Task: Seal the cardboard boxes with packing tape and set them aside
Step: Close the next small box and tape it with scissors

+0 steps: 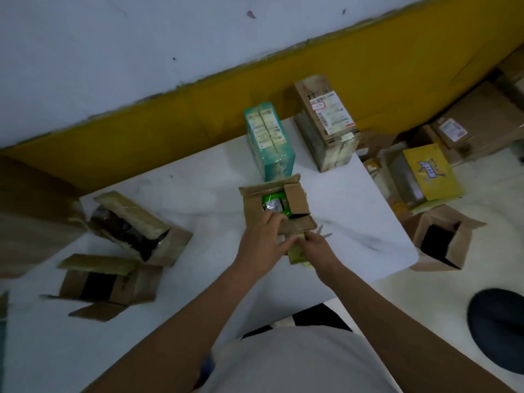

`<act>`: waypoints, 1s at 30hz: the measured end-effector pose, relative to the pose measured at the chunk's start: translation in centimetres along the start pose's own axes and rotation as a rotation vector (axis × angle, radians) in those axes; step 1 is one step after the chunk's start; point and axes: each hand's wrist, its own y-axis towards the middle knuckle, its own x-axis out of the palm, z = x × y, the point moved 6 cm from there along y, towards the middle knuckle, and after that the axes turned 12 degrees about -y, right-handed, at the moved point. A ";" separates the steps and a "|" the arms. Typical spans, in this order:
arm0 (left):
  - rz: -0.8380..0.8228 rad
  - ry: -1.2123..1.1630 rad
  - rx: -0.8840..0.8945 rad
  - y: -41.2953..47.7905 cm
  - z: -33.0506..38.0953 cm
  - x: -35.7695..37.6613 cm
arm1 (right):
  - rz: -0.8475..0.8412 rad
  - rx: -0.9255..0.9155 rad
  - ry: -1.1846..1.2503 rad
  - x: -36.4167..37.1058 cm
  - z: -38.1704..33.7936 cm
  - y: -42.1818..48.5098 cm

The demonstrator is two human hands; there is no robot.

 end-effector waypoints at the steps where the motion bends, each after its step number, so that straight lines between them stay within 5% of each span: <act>1: -0.165 -0.026 -0.054 1.3 -0.9 1.2 | -0.024 -0.003 0.004 0.1 0.0 0.1; 3: -0.403 -0.043 -0.134 3.0 -2.7 2.9 | -0.085 -0.018 0.044 0.4 0.0 0.1; 6: -0.494 -0.005 -0.101 3.8 -3.7 3.8 | -0.142 -0.027 0.096 0.0 0.0 0.5; 11: -0.376 -0.046 -0.162 3.7 -3.7 3.8 | -0.207 -0.005 0.194 0.2 -0.6 0.9; 17: -0.292 0.139 -0.077 5.2 -3.1 3.2 | -0.205 -0.050 0.019 0.6 -1.2 0.7; 23: -0.252 0.070 -0.326 5.4 -6.2 3.1 | -0.256 -0.091 -0.106 1.4 -0.6 -0.1; 30: -0.300 -0.021 -0.386 5.3 -7.8 3.6 | -0.238 0.080 -0.151 1.5 2.9 0.7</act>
